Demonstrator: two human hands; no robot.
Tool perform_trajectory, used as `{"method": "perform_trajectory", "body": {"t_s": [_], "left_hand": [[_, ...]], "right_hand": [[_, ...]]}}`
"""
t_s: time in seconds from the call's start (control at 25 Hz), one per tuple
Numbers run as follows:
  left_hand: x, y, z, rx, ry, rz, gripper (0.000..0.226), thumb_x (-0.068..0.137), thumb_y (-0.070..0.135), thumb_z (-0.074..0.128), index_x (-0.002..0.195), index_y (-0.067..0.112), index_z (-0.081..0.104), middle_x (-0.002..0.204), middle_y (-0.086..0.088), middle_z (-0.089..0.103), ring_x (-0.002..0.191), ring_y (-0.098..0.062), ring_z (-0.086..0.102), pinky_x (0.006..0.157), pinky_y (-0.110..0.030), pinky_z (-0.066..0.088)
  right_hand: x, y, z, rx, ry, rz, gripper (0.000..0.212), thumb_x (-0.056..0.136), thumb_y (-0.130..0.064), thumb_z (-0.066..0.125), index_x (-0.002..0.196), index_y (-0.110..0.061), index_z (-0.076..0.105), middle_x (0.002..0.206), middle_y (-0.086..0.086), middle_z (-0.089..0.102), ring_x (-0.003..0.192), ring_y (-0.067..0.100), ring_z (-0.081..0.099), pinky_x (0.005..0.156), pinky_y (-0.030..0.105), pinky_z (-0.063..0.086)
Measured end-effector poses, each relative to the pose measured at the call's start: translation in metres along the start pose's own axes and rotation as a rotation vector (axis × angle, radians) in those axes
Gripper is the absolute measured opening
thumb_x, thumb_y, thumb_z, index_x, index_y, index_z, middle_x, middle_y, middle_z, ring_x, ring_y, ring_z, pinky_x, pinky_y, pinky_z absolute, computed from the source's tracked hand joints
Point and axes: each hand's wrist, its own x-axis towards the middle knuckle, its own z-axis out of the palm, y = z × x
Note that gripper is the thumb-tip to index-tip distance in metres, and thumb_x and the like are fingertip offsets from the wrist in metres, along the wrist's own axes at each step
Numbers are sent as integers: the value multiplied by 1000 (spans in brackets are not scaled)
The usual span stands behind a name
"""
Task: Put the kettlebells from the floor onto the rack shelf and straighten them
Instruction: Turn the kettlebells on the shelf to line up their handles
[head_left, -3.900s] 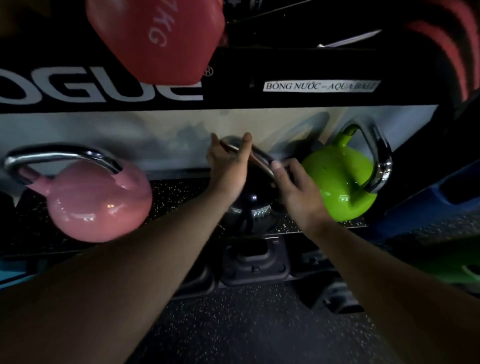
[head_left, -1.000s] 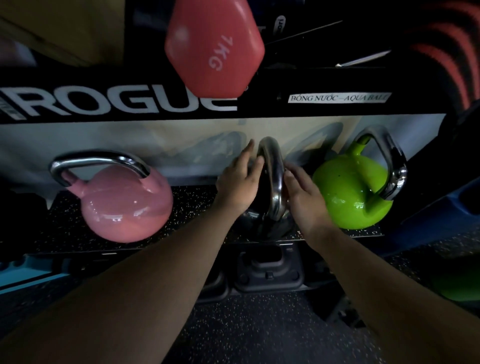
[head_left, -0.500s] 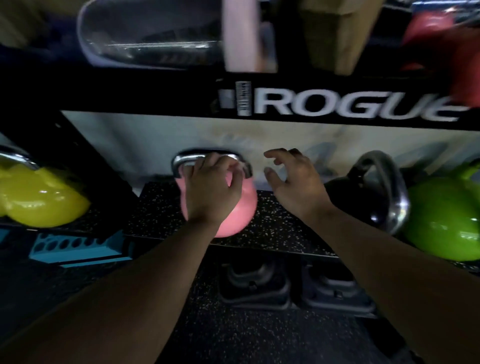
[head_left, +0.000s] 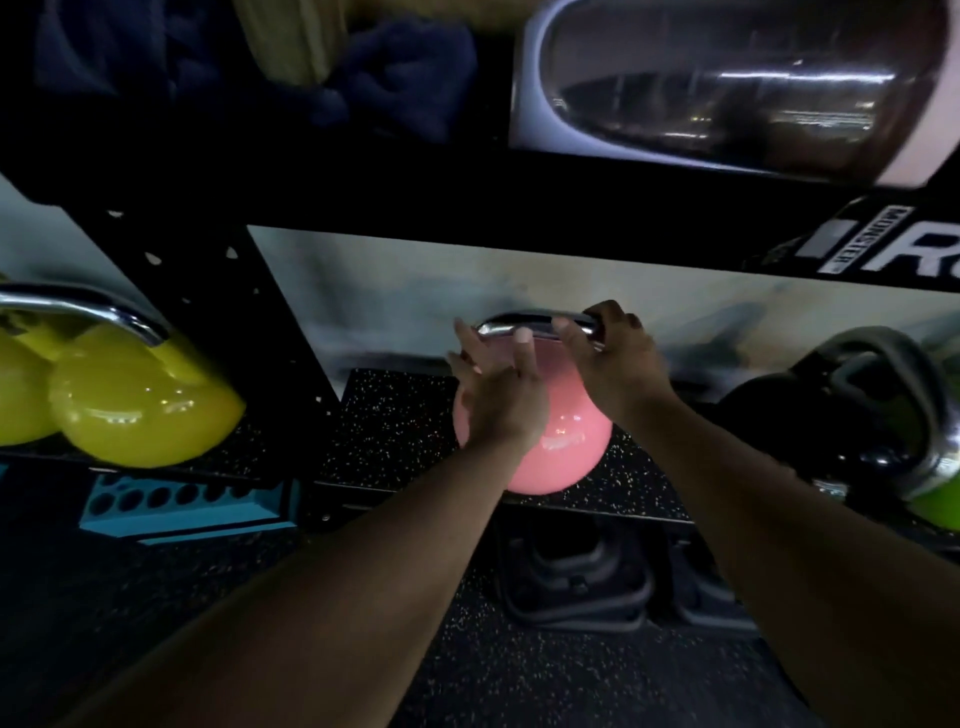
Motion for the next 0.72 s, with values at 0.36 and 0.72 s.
{"method": "perform_trajectory", "body": {"t_s": [0.36,0.72], "left_hand": [[28,1,-5,-159,-21,67,84,86,77,24,154,41,-11,168,0,-9,153,-31,8,121,-60,11],[46,3,-12,-170,-165,179,70,93,69,23,155,42,5,163,-5,27,142,-28,39,115,-41,32]], "right_hand": [[-30,-10,2,692,-35,150,30,99,-40,52,103,-17,71,82,21,64,71,24,56,58,31,42],[-44,-19,36,701,-14,130,42,105,-48,26,129,-36,58,110,3,70,98,9,64,84,33,54]]}}
